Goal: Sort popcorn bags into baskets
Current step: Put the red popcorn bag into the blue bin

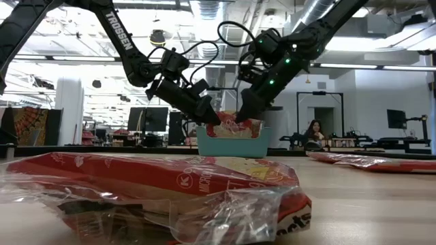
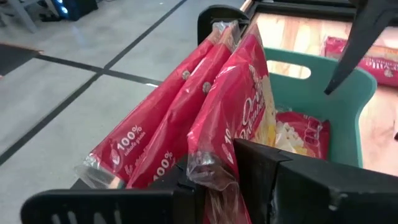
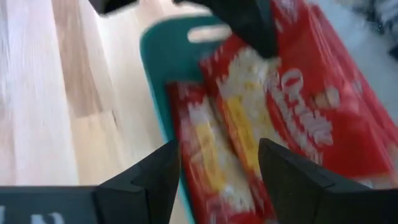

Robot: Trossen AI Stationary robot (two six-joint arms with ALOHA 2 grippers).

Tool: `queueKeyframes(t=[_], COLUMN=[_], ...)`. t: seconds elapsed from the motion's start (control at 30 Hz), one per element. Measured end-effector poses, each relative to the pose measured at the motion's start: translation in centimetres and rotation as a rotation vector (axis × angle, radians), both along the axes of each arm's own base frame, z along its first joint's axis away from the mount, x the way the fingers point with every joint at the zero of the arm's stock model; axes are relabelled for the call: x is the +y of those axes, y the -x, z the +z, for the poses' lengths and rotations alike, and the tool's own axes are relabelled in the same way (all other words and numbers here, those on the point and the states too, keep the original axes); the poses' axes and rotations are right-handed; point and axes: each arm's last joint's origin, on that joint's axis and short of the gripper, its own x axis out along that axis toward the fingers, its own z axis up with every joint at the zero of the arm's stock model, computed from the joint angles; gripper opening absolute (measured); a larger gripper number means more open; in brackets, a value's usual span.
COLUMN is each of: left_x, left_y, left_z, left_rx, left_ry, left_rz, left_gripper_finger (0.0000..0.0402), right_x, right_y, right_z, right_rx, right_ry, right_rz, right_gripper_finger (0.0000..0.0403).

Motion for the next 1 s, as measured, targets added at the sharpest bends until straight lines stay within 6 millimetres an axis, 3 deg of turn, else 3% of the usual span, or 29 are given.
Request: queueKeyframes(t=[0.37,0.57,0.77,1.0], left_x=[-0.1,-0.1,-0.2,-1.1], left_y=[0.1,0.1,0.0,-0.2], left_z=[-0.3,-0.3,-0.2,2.3], left_rx=[0.035,0.044,0.072,0.077], left_ry=[-0.002,-0.012,-0.053,-0.18], left_rz=[-0.008,0.028,0.064,0.058], left_gripper_finger=[0.0088,0.0139,0.0207,0.0259], right_x=[-2.7,-3.8,-4.3,-4.3], right_y=[-0.5,0.2,0.6,0.6], right_z=[-3.1,-3.2,-3.4,-3.4], right_rx=[-0.022,-0.053,-0.045,-0.04], right_ry=[0.003,-0.07,-0.092,-0.091], right_rz=[-0.024,-0.022,-0.022,-0.019], right_gripper_finger=[0.0157,0.0109,0.0088,0.0082])
